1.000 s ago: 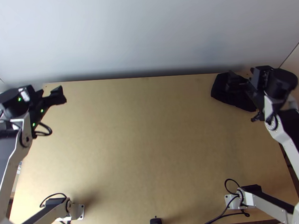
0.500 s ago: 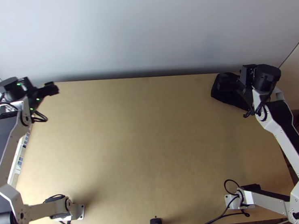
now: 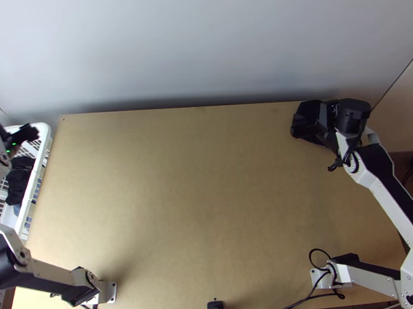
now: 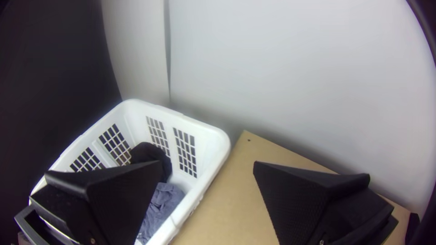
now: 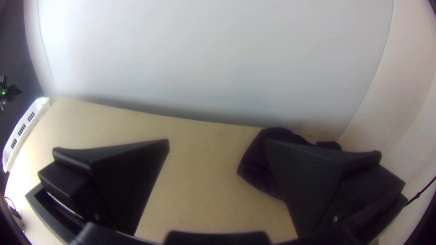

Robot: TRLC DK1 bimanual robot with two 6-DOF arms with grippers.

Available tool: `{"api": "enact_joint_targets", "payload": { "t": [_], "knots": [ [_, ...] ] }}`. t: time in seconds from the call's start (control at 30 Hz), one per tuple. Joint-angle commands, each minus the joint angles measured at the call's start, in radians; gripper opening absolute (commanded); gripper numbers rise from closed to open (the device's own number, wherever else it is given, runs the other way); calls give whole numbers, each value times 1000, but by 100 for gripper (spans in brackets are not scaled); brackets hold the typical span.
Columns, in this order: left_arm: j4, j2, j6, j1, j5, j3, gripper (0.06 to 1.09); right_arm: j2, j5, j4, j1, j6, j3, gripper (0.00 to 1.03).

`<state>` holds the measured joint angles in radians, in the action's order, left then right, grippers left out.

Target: Fold the t-shirt

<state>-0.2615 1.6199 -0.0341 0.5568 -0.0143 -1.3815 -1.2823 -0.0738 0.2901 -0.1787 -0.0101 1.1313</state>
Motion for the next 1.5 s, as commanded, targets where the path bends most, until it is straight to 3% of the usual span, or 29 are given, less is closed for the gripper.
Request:
{"api": "enact_joint_targets", "payload": {
  "t": [0.0, 0.87, 1.23, 1.47],
  "knots": [
    [5, 159, 25, 132, -3, -105, 103, -8, -17, 1, -21, -14, -24, 98],
    [-110, 910, 92, 275, 7, -880, 103, 57, -96, 0, -82, -45, -116, 98],
    [-4, 1046, 122, 276, 39, -895, 103, 34, -115, -9, -68, -73, -103, 98],
    [53, 1109, 148, 281, 119, -921, 103, 35, -116, 0, -51, -76, -97, 98]
  ]
}}
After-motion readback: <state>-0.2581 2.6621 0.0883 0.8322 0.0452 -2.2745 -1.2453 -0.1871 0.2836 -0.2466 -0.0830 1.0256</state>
